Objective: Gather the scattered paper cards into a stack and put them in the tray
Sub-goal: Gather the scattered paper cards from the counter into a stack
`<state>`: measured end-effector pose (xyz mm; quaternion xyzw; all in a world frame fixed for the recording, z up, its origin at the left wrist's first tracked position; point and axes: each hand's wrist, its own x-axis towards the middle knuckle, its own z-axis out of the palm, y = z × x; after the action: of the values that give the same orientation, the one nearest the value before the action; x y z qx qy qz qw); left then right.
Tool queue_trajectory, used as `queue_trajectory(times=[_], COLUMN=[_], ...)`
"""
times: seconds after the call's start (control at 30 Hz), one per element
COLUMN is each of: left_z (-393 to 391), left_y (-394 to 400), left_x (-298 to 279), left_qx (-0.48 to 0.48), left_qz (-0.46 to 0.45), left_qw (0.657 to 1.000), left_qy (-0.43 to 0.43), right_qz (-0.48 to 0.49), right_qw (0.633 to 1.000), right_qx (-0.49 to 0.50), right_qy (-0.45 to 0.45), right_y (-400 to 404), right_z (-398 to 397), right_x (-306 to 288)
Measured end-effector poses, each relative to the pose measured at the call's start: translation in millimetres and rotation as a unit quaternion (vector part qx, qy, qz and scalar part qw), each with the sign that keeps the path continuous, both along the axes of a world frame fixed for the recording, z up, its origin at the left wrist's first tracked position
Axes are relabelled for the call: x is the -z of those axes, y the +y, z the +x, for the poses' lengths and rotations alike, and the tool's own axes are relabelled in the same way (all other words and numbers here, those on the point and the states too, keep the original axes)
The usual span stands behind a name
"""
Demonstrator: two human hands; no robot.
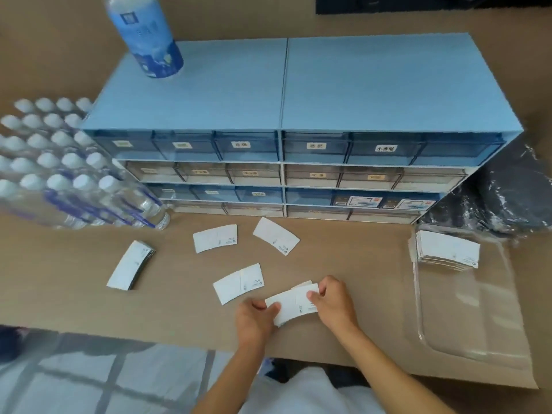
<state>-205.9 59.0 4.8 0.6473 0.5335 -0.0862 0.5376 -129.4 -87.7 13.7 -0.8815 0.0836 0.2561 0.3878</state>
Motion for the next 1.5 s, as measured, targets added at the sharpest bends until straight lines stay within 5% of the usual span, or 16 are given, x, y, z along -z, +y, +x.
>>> queue_trajectory(times=[0.23,0.53,1.1,1.5], left_z=[-0.7,4.1,-6.8,-13.0], left_y=[-14.1,-33.1,-23.2,78.1], left_x=[-0.2,1.9,3.2,-2.4], left_qx=[-0.063,-0.098,-0.143,-0.161], left_qz=[0.058,0.078,0.06,0.091], left_qw=[0.996,0.991,0.988,0.983], left_qy=[0.028,0.043,0.004,-0.016], right_qz=[-0.061,-0.105,0.077,0.02], right_qw=[0.991,0.983,0.996,0.99], right_qx=[-0.118,-0.142,-0.001,-0.135], right_qy=[-0.032,-0.05,0.033,0.02], right_y=[10.4,12.6,6.7,104.2], right_z=[8.3,17.7,11.8,10.1], right_x=[5.1,9.3,21.2,13.0])
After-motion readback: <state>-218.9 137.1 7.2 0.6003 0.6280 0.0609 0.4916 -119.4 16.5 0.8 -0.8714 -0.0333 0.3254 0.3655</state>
